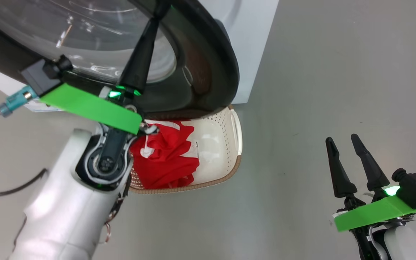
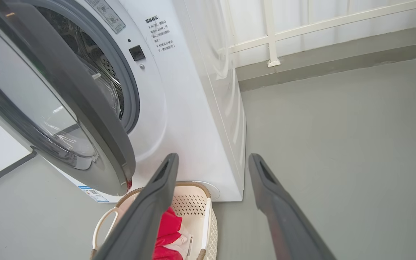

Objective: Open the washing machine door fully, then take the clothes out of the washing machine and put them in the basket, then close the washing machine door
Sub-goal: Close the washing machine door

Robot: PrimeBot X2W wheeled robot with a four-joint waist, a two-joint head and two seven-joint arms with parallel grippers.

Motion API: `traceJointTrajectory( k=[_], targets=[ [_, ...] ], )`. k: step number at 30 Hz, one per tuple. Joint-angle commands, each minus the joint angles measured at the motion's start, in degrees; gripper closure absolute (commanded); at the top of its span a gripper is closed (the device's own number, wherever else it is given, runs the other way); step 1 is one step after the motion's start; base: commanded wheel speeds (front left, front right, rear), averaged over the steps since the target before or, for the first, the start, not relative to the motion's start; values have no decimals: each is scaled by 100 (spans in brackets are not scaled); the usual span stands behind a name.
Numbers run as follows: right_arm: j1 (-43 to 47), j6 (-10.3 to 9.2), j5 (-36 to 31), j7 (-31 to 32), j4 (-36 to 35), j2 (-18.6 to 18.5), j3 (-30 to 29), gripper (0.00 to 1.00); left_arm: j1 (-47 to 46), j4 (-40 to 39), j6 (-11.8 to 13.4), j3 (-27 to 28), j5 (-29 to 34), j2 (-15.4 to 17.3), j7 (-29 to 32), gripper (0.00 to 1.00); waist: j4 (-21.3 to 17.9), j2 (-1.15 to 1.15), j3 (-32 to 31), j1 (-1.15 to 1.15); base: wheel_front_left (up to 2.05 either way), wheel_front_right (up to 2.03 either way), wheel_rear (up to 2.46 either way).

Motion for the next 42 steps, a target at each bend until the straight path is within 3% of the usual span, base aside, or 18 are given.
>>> traceJointTrajectory(
  k=[1,11,22,40,42],
  targets=[
    [-97,37,-16,-37,-141,3,78,0,-261,-53,1,109,-60,213,-78,100,-44,0,30,0,0,0,0],
    [-65,37,-15,-37,-132,37,59,0,-588,395,1,-259,-206,393,-473,100,-105,0,-5,0,0,0,0],
    [152,37,-27,-37,-110,-32,1,0,141,417,1,-542,-232,635,-690,100,49,0,-317,0,0,0,0],
    [692,37,-5,-37,-113,-192,-147,0,2136,438,1,290,580,517,-719,100,467,0,-891,0,0,0,0],
    [735,37,-4,-37,-110,-203,-159,0,2294,438,1,394,639,510,-720,91,491,0,-938,0,0,0,0]
  ],
)
